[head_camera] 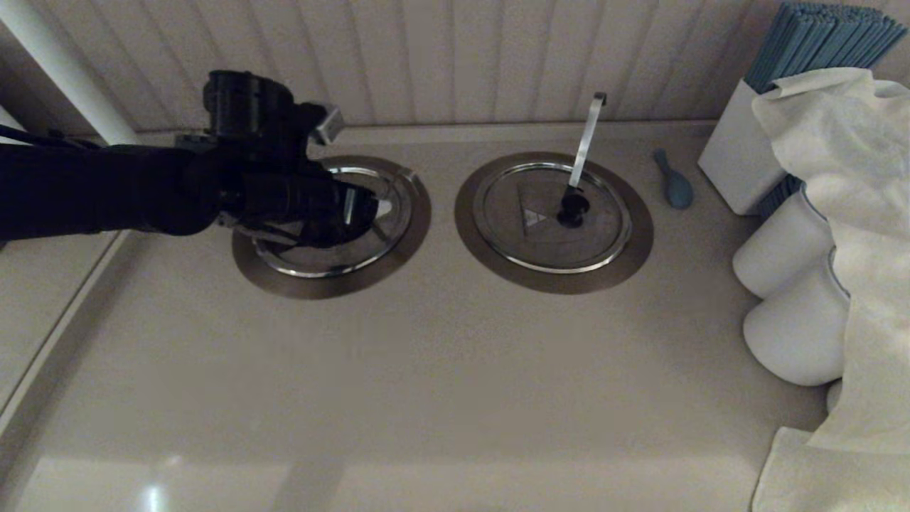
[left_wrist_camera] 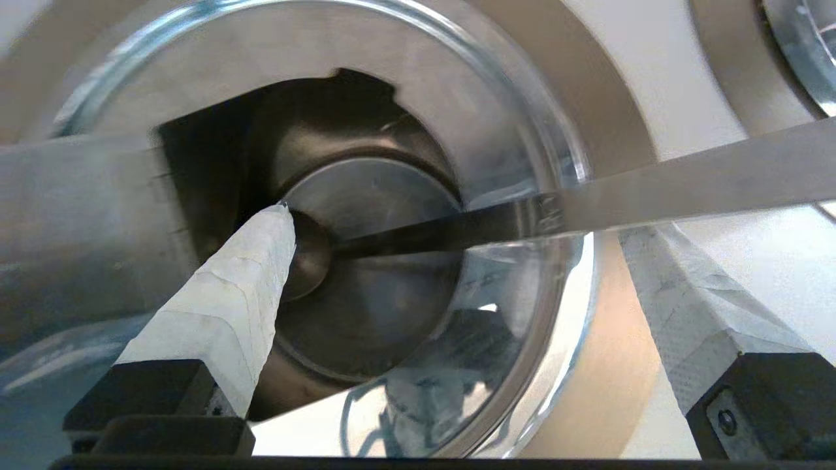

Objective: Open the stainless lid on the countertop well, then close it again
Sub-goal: Stir with a spoon, then close the lid

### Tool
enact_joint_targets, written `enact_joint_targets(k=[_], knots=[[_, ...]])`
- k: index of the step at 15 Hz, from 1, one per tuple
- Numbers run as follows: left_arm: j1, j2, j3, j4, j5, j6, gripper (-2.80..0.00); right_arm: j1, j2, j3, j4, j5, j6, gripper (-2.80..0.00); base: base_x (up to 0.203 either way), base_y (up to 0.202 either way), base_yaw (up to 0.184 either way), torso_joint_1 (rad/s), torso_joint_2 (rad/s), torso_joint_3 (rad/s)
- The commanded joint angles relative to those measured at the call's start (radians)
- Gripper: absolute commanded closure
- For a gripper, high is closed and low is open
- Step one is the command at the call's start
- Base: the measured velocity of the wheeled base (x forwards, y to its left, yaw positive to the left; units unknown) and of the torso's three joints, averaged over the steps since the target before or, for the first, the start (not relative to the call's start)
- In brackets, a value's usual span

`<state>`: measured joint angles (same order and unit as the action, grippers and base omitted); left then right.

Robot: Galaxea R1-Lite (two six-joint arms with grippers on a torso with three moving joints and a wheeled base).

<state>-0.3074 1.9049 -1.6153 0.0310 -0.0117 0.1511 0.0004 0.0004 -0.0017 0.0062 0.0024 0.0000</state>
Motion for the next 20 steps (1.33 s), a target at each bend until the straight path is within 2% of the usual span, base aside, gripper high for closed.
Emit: enact_joint_targets(k=[1,2,4,7,11,14,16,20], knots=[[0.020,-0.032,-0.011,0.021,-0.031,-0.008,-2.80,0.000,0.000,0.000,0.000,0.001,0.002,0.00,0.000,0.000,0.000,0.000,0.00,0.000],[0.024,-0.035,-0.026,0.037,-0.034,-0.028,-2.80,0.000,0.001,0.000,0.000,0.001,0.001,0.00,0.000,0.000,0.000,0.000,0.00,0.000],[0.036,-0.050,-0.111,0.119,-0.046,-0.146,-2.80,0.000,0.000,0.000,0.000,0.001,0.000,0.00,0.000,0.000,0.000,0.000,0.00,0.000],[0.081,-0.062,-0.189,0.237,-0.076,-0.201,-2.80,0.000,0.000,0.000,0.000,0.001,0.001,0.00,0.000,0.000,0.000,0.000,0.00,0.000],[0.131,-0.095,-0.192,0.249,-0.076,-0.206,-2.80,0.000,0.000,0.000,0.000,0.001,0.002,0.00,0.000,0.000,0.000,0.000,0.00,0.000],[0.227,-0.123,-0.271,0.391,-0.077,-0.212,-2.80,0.000,0.000,0.000,0.000,0.001,0.000,0.00,0.000,0.000,0.000,0.000,0.00,0.000],[0.256,-0.121,-0.324,0.486,-0.077,-0.230,-2.80,0.000,0.000,0.001,0.000,0.001,0.000,0.00,0.000,0.000,0.000,0.000,0.00,0.000],[0.305,-0.125,-0.321,0.507,-0.091,-0.232,-2.80,0.000,0.000,0.000,0.000,0.001,0.000,0.00,0.000,0.000,0.000,0.000,0.00,0.000]])
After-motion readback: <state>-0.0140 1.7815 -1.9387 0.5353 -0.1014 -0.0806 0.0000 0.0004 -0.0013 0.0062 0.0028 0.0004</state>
